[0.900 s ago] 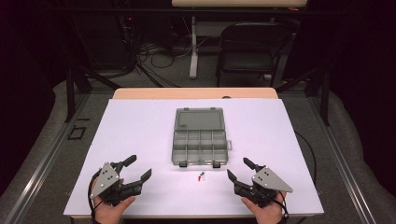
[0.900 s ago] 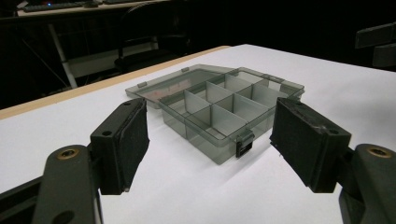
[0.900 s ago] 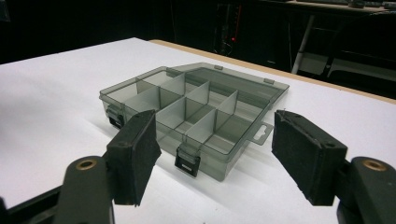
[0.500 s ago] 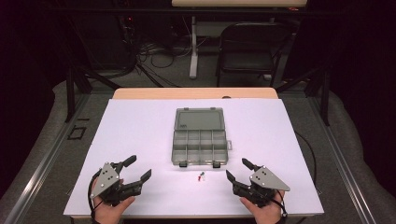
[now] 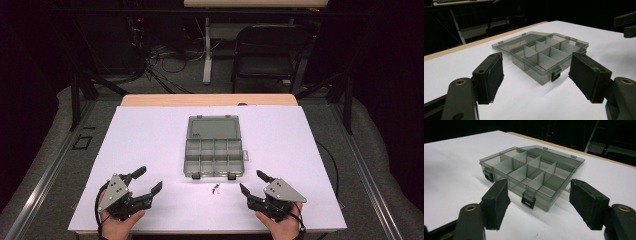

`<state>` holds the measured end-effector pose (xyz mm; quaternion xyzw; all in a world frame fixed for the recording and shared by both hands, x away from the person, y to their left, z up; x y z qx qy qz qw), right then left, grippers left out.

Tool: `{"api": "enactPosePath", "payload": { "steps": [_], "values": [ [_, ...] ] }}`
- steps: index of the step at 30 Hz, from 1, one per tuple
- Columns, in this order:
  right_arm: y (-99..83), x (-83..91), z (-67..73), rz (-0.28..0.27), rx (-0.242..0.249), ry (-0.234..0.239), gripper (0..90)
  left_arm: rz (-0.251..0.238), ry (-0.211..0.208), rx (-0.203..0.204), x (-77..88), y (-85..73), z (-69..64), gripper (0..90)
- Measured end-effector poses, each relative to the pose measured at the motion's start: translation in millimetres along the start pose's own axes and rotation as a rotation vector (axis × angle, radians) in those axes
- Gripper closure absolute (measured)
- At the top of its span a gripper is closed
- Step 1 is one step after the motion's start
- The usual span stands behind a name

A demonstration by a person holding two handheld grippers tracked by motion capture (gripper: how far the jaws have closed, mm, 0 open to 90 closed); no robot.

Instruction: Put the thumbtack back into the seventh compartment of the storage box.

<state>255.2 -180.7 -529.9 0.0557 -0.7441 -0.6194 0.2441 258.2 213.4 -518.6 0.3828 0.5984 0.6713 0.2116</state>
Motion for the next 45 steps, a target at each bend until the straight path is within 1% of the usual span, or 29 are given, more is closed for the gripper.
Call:
{"api": "enactPosePath", "payload": {
  "steps": [2,4,5,7,8,11,15,17,18,19,20,21,22,24,26,27,28,30,32,33,37,39,41,45],
  "values": [
    [2.4,-1.1,1.8,0.008,-0.004,0.007,33.7,0.007,0.004,0.001,-0.7,-0.4,0.2,27.2],
    [6.8,-1.7,4.8,0.001,-0.005,0.022,36.2,0.008,0.000,-0.004,-1.0,-0.5,-0.1,27.2],
    [9.3,-2.4,7.0,0.003,-0.002,0.033,38.7,0.008,-0.001,-0.004,-1.1,-0.5,-0.4,27.2],
    [14.8,-4.6,11.7,0.016,0.008,0.063,40.1,0.008,-0.002,-0.004,-1.2,-0.5,-0.5,27.2],
    [17.5,-5.9,14.9,0.020,0.019,0.071,40.1,0.008,-0.003,-0.004,-1.3,-0.5,-0.6,27.2],
    [26.0,-11.7,24.1,0.035,0.082,0.066,39.0,0.010,-0.003,-0.004,-1.4,-0.7,-0.6,27.2],
    [37.3,-23.2,35.3,0.036,0.110,0.095,41.2,0.013,-0.006,-0.006,-1.6,-0.9,-0.8,27.2],
    [38.9,-25.8,37.7,0.047,0.117,0.096,41.6,0.013,-0.007,-0.004,-1.8,-1.0,-0.9,27.2],
    [39.0,-30.4,41.8,0.063,0.117,0.084,41.7,0.014,-0.007,-0.004,-1.9,-1.1,-0.9,27.2],
    [37.3,-32.3,43.4,0.074,0.110,0.083,43.5,0.014,-0.008,-0.004,-2.0,-1.2,-0.8,27.1],
    [37.3,-32.3,43.4,0.074,0.110,0.083,43.5,0.014,-0.010,-0.003,-2.2,-1.4,-0.7,27.1],
    [30.6,-35.0,45.7,0.084,0.089,0.092,46.5,0.016,-0.010,-0.002,-2.8,-1.7,-0.4,27.2],
    [26.0,-36.1,46.4,0.086,0.081,0.091,48.1,0.018,-0.014,-0.001,-3.2,-2.0,-0.2,27.2],
    [16.9,-38.5,47.1,0.102,0.077,0.092,49.7,0.020,-0.016,0.001,-3.8,-2.2,-0.3,27.2],
    [9.4,-41.0,47.0,0.132,0.078,0.091,51.3,0.027,-0.017,-0.003,-4.5,-2.3,-0.7,27.2],
    [9.4,-41.0,47.0,0.132,0.078,0.091,51.3,0.027,-0.017,-0.003,-4.5,-2.3,-0.7,27.2],
    [4.0,-43.2,46.8,0.158,0.071,0.096,51.5,0.027,-0.018,-0.007,-4.4,-2.1,-0.6,27.2],
    [-0.1,-46.3,46.4,0.183,0.075,0.095,51.6,0.028,-0.018,-0.005,-4.6,-2.3,-0.4,27.2],
    [-3.4,-49.4,45.4,0.219,0.068,0.098,51.6,0.029,-0.021,-0.005,-4.9,-2.5,0.0,27.2],
    [-4.6,-50.5,45.3,0.230,0.060,0.106,52.0,0.029,-0.023,-0.003,-5.2,-2.6,0.4,27.2],
    [-8.2,-55.3,47.5,0.253,0.050,0.121,56.7,0.031,-0.021,0.001,-5.8,-3.1,0.6,27.2],
    [-9.3,-57.5,48.7,0.265,0.037,0.130,59.0,0.032,-0.022,0.000,-5.7,-3.1,0.5,27.2],
    [-9.7,-58.8,49.6,0.269,0.031,0.133,59.5,0.032,-0.023,-0.001,-5.6,-3.2,0.4,27.2],
    [-12.3,-66.6,58.0,0.292,0.030,0.147,61.6,0.040,-0.024,-0.001,-6.4,-3.6,0.9,27.2]
  ]
}}
Point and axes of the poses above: each handheld gripper's, and its own axes: x roughly backward along the jaws, y roughly out of its top, z roughly to its left, the point moved 2 cm from there along -x, roughly forward along the jaws, and after that the axes turned 9 degrees about -y, right-handed, at the moved point
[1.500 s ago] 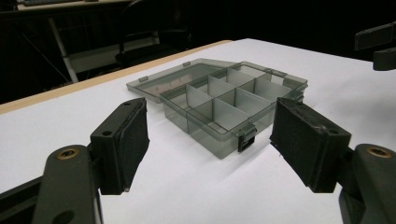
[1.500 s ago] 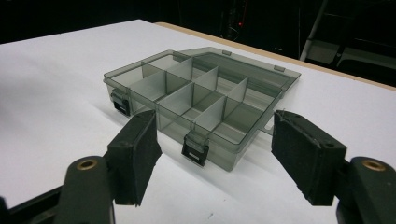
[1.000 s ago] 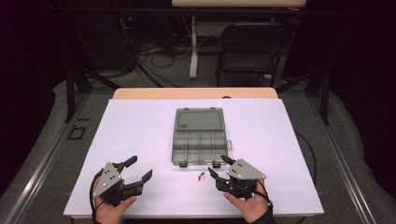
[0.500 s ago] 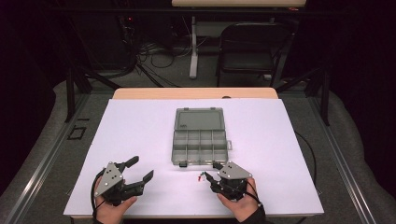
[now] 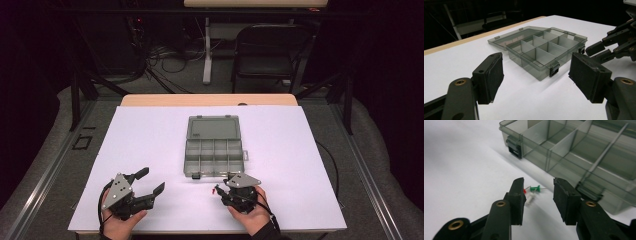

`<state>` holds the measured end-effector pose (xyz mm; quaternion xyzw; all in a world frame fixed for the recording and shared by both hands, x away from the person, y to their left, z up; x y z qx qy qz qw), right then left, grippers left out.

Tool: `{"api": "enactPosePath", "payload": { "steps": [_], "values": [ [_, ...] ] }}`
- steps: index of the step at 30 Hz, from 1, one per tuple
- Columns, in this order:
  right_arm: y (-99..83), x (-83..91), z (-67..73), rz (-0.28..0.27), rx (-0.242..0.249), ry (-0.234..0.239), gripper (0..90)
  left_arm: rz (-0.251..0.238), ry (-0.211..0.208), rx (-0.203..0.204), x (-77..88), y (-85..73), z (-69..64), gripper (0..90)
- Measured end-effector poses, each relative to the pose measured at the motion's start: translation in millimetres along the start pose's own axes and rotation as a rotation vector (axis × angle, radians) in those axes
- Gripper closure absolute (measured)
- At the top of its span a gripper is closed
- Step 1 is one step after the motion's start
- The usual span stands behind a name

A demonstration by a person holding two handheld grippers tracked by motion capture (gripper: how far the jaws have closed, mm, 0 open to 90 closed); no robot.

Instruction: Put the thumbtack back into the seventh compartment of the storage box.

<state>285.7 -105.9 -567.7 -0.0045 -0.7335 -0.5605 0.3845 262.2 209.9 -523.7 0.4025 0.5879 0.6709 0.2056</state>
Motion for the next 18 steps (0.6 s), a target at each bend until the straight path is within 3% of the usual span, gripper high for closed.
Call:
{"api": "enactPosePath", "payload": {
  "steps": [5,14,18],
  "values": [
    [-0.9,-7.0,8.2,0.025,0.032,-0.009,67.7,0.002,-0.001,0.002,0.0,-0.2,0.5,27.2],
    [-2.8,-10.5,8.2,0.045,0.020,-0.028,73.4,0.006,-0.001,0.007,-0.7,-0.8,1.1,27.2],
    [-5.2,-12.4,8.4,0.079,0.017,-0.026,79.3,0.006,-0.001,0.010,-0.6,-0.9,1.3,27.2]
  ]
}}
Point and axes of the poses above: each handheld gripper's, and its own axes: x roughly backward along the jaws, y roughly out of its top, z roughly to its left, the point moved 2 cm from there along -x, roughly forward along the jaws, and after that the axes turned 9 degrees about -y, right-handed, at the moved point
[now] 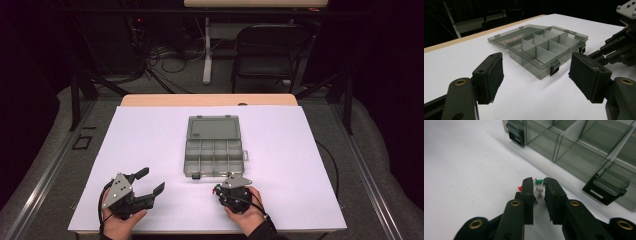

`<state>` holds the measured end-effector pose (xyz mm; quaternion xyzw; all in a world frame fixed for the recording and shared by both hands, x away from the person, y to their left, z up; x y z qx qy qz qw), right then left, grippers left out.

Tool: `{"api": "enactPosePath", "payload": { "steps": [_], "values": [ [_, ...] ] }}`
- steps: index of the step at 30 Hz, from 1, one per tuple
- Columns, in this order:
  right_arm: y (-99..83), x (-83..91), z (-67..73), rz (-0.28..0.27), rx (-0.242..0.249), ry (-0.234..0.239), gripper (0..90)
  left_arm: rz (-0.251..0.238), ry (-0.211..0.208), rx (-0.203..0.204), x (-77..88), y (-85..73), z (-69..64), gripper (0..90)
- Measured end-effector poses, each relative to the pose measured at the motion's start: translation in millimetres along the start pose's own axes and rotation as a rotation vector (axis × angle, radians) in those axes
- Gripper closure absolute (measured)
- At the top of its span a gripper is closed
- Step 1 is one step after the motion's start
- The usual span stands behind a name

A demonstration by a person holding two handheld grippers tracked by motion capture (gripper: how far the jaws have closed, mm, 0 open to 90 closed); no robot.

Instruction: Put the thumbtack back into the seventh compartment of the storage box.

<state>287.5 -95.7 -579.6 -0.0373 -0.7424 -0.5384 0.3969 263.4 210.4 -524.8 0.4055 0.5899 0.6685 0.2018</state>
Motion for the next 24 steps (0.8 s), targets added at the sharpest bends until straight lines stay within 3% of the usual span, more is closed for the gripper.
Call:
{"api": "enactPosePath", "payload": {
  "steps": [4,15,24],
  "values": [
    [-1.0,1.1,-0.4,0.010,0.000,-0.006,84.5,0.003,0.000,0.005,0.2,-0.4,0.7,27.2],
    [-1.9,0.8,-4.5,0.014,-0.051,0.016,85.8,0.004,0.001,0.005,0.1,-0.4,0.7,27.2],
    [-2.3,1.5,-5.4,0.021,-0.055,0.020,85.8,0.004,-0.001,0.005,0.1,-0.5,0.9,27.2]
  ]
}}
Point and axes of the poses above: each handheld gripper's, and its own axes: x roughly backward along the jaws, y roughly out of its top, z roughly to its left, the point moved 2 cm from there along -x, roughly forward along the jaws, and after that the axes turned 9 degrees about -y, right-handed, at the moved point
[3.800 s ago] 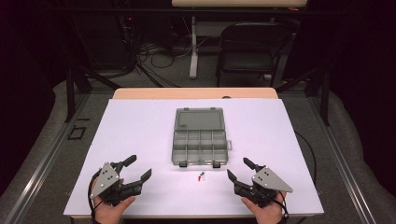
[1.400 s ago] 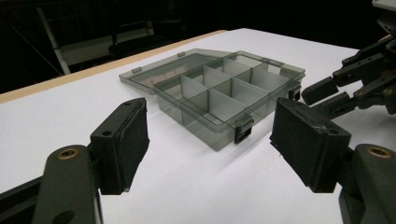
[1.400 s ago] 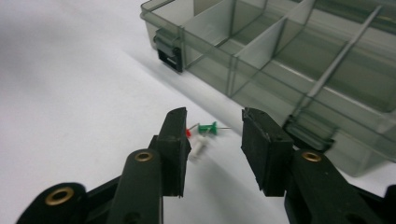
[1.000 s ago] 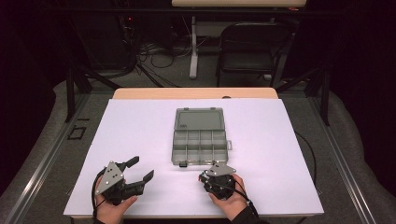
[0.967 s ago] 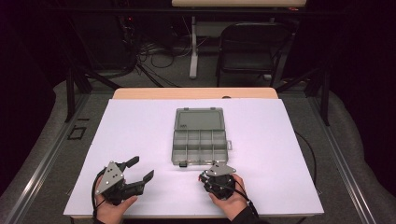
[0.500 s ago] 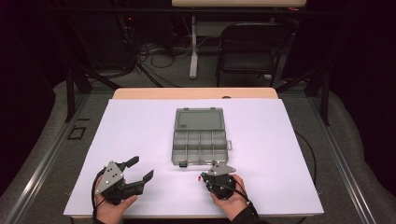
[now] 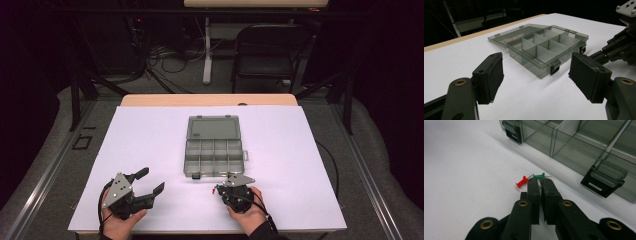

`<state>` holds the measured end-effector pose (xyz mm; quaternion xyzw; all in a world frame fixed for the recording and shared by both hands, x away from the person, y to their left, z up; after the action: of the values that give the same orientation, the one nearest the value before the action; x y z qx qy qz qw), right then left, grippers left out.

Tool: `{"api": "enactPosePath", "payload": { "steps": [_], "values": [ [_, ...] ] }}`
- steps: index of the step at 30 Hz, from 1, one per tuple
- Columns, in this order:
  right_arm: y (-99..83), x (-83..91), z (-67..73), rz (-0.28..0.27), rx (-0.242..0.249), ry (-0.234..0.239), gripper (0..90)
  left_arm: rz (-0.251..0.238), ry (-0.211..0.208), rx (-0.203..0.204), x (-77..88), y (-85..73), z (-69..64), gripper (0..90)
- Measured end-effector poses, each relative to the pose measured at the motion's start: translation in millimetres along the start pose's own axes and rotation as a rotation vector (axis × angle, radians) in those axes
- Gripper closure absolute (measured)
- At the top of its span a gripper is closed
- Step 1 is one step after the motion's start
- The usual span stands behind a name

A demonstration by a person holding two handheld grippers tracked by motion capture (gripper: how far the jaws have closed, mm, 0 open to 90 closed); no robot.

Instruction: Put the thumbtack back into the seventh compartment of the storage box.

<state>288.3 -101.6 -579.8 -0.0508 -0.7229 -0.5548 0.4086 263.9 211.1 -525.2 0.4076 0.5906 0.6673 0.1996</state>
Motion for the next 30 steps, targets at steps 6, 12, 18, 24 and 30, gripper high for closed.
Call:
{"api": "enactPosePath", "payload": {
  "steps": [6,12,18,24,30],
  "values": [
    [-1.2,1.3,-1.8,-0.001,-0.003,0.008,85.8,0.000,0.001,0.000,0.2,0.0,0.4,27.2],
    [-1.8,4.8,-4.0,-0.005,-0.026,0.024,85.9,0.000,0.002,0.000,0.4,0.0,0.4,27.2],
    [0.3,12.8,-5.3,-0.030,-0.038,0.040,85.9,0.001,0.002,0.002,0.3,-0.2,0.8,27.2],
    [2.3,20.0,-7.5,-0.054,-0.056,0.047,85.9,0.001,0.004,0.002,0.3,-0.2,0.7,27.2],
    [4.3,24.2,-9.6,-0.075,-0.063,0.048,85.9,0.002,0.005,0.003,-0.1,-0.2,0.6,27.2]
  ]
}}
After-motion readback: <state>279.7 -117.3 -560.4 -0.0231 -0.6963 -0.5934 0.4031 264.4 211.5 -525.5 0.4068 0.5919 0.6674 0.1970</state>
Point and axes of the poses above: each handheld gripper's, and its own axes: x roughly backward along the jaws, y roughly out of its top, z roughly to its left, the point moved 2 cm from there along -x, roughly forward along the jaws, and after that the axes turned 9 degrees about -y, right-handed, at the moved point
